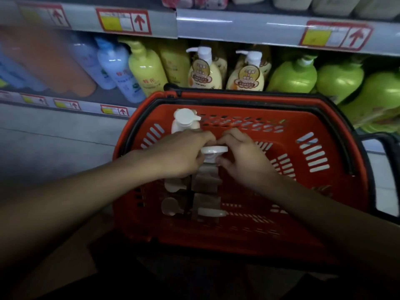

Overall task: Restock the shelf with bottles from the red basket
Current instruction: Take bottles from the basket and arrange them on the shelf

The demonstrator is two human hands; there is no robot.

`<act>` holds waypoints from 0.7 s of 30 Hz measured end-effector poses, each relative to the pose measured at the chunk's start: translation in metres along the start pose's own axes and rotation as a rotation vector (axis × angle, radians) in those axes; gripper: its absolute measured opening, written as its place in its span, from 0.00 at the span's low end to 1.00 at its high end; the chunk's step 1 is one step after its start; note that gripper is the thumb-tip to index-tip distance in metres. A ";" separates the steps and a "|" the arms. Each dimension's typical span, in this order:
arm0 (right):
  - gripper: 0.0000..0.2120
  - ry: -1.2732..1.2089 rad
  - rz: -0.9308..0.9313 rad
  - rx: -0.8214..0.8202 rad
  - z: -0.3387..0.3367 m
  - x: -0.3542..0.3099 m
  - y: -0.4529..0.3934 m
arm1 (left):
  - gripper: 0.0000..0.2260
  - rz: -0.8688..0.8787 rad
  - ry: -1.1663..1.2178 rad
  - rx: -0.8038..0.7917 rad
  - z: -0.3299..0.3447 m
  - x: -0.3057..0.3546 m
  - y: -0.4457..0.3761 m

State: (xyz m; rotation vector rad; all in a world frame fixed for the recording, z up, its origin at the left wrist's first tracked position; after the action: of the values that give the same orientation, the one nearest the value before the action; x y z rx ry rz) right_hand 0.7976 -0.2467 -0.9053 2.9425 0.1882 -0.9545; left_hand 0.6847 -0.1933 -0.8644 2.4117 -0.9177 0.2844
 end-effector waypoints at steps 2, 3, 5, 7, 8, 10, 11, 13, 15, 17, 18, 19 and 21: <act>0.12 -0.106 -0.010 0.026 0.002 -0.003 0.000 | 0.11 0.018 -0.029 -0.001 0.002 0.002 0.003; 0.10 -0.129 -0.012 0.045 0.003 -0.005 0.000 | 0.11 0.016 -0.049 0.003 0.002 0.003 0.004; 0.09 -0.181 0.003 0.108 0.002 -0.006 -0.001 | 0.12 -0.015 -0.079 0.013 0.001 0.002 0.004; 0.11 -0.241 0.019 0.159 0.002 -0.005 0.001 | 0.15 -0.074 -0.108 0.028 -0.001 0.000 0.005; 0.11 -0.258 0.026 0.176 0.002 -0.005 0.002 | 0.16 -0.105 -0.123 0.033 -0.002 -0.002 0.005; 0.10 -0.288 0.051 0.199 0.002 0.000 0.004 | 0.15 -0.152 -0.124 0.036 -0.002 -0.005 0.007; 0.10 -0.299 0.061 0.207 0.001 0.002 0.005 | 0.14 -0.166 -0.112 0.036 -0.001 -0.007 0.008; 0.12 -0.286 0.068 0.225 -0.003 0.004 0.006 | 0.14 -0.180 -0.094 0.042 0.001 -0.009 0.011; 0.11 -0.267 0.093 0.238 -0.009 0.008 0.007 | 0.17 -0.199 -0.076 0.035 0.005 -0.014 0.013; 0.10 -0.264 0.124 0.262 -0.018 0.008 0.005 | 0.20 -0.223 -0.061 0.016 0.009 -0.020 0.015; 0.10 -0.252 0.138 0.286 -0.027 0.004 0.003 | 0.21 -0.226 -0.040 0.012 0.010 -0.022 0.015; 0.11 -0.234 0.152 0.321 -0.038 -0.002 0.001 | 0.22 -0.220 0.000 0.017 0.011 -0.023 0.015; 0.12 -0.209 0.163 0.414 -0.068 -0.019 -0.003 | 0.29 -0.181 0.146 0.056 0.009 -0.021 0.013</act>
State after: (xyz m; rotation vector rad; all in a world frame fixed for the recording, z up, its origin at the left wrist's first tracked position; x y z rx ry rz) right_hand 0.8218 -0.2406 -0.8389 3.1109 -0.2881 -1.4121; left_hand 0.6604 -0.1944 -0.8746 2.4673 -0.6298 0.4162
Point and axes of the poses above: each hand's wrist, its own y-axis away from the middle knuckle, its own z-axis out of the palm, x = y × z, the point moved 8 cm from there along -y, towards the middle knuckle, and after that the axes turned 7 degrees about -z, right-handed, at the moved point
